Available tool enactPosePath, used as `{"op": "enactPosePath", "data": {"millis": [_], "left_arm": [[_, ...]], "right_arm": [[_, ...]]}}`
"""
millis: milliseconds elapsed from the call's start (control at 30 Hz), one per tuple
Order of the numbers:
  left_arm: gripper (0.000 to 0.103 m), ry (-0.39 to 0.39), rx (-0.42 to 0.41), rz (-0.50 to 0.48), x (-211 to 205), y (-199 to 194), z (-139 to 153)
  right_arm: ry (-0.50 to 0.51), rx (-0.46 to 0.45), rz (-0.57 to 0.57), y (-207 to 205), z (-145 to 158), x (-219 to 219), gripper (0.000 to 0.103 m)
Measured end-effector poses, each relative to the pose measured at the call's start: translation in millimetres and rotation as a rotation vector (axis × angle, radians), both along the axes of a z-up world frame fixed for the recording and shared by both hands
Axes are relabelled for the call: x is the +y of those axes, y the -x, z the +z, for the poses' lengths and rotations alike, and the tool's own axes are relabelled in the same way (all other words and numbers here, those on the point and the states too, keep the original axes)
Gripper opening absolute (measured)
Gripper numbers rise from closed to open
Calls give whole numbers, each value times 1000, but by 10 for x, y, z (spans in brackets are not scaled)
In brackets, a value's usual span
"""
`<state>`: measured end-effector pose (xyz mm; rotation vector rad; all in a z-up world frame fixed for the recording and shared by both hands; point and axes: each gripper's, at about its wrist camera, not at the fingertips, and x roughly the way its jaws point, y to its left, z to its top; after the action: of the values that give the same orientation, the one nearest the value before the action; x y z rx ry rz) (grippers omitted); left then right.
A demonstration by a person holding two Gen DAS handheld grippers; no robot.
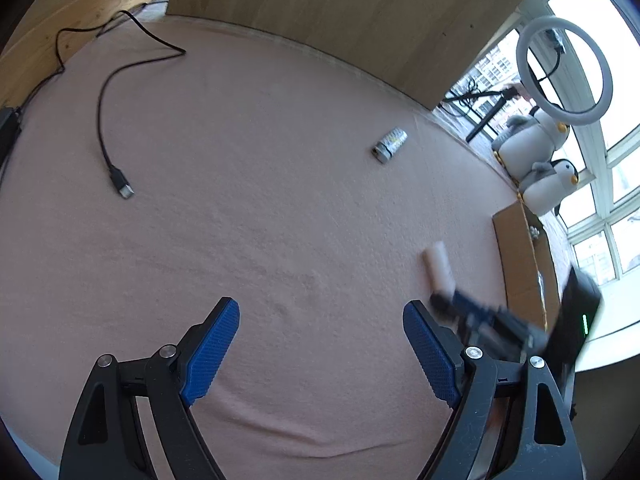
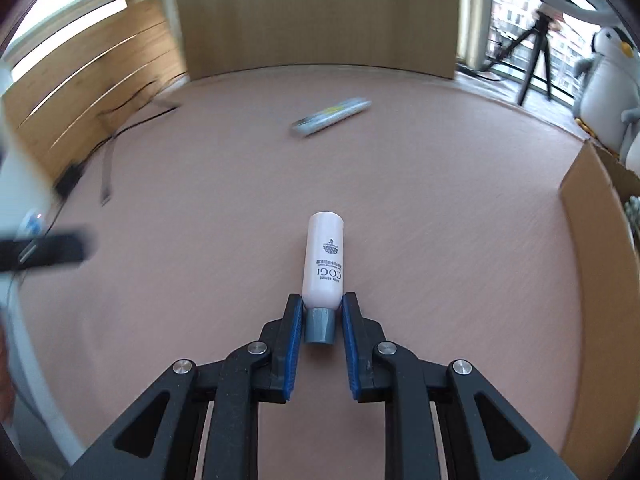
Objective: Organize objects
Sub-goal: 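Move the right gripper to the white bottle and close on its cap, then grasp the white bottle with the left gripper while the right gripper holds the cap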
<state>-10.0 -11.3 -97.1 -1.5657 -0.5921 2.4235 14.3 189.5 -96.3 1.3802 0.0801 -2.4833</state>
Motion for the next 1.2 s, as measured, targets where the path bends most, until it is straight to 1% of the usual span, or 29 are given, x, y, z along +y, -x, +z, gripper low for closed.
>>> {"op": "enactPosePath", "data": {"millis": [67, 167, 233, 300, 367, 400, 433, 467, 533, 567, 633, 667, 700, 733, 767, 800, 833, 1000, 1067, 1133, 1200], "left_arm": [[87, -3, -27, -24, 98, 6, -80], [86, -13, -60, -74, 258, -18, -173], [86, -4, -68, -93, 352, -43, -213], [86, 4, -79, -107, 443, -54, -248], [86, 18, -72, -112, 490, -77, -240], [86, 19, -74, -116, 513, -80, -239], [85, 25, -74, -120, 538, -85, -237], [84, 35, -71, -126, 561, -91, -229], [74, 51, -68, -146, 620, -103, -223], [71, 66, -64, -157, 659, -107, -218], [56, 75, -65, -173, 705, -108, -224], [52, 80, -65, -179, 731, -101, -225], [43, 86, -65, -187, 758, -98, -228], [34, 88, -66, -193, 762, -81, -229], [30, 96, -63, -200, 785, -79, -232], [27, 100, -62, -204, 798, -77, -236], [27, 100, -55, -209, 809, -81, -230], [26, 101, -49, -204, 805, -94, -206], [26, 101, -41, -207, 798, -87, -152], [26, 98, -19, -209, 811, -76, -54], [26, 99, 15, -215, 830, -61, 119]], "right_arm": [[3, 10, 35, -334, 2, -224, 18], [-22, 43, 76, -650, 12, -489, 18], [-33, 52, 97, -711, -9, -570, 18], [-50, 81, 102, -757, -11, -611, 18], [-45, 92, 99, -790, -10, -584, 21], [-60, 104, 101, -834, 3, -568, 27], [-63, 111, 102, -858, 5, -565, 30], [-59, 119, 108, -913, 9, -534, 30], [-51, 119, 110, -958, -14, -505, 30], [-42, 130, 110, -976, -17, -496, 30], [-32, 134, 111, -958, -21, -499, 30], [-26, 134, 112, -938, -18, -501, 30], [-23, 133, 114, -925, -15, -506, 29], [-24, 133, 119, -904, -18, -508, 26], [-25, 135, 122, -898, -18, -508, 23], [-23, 134, 123, -887, -17, -507, 17], [-16, 131, 124, -869, -15, -505, 15], [-17, 135, 123, -856, -6, -498, 15], [-15, 144, 119, -851, 38, -475, 15], [-11, 169, 109, -836, 142, -443, 15], [-9, 189, 102, -812, 245, -414, 15]]}}
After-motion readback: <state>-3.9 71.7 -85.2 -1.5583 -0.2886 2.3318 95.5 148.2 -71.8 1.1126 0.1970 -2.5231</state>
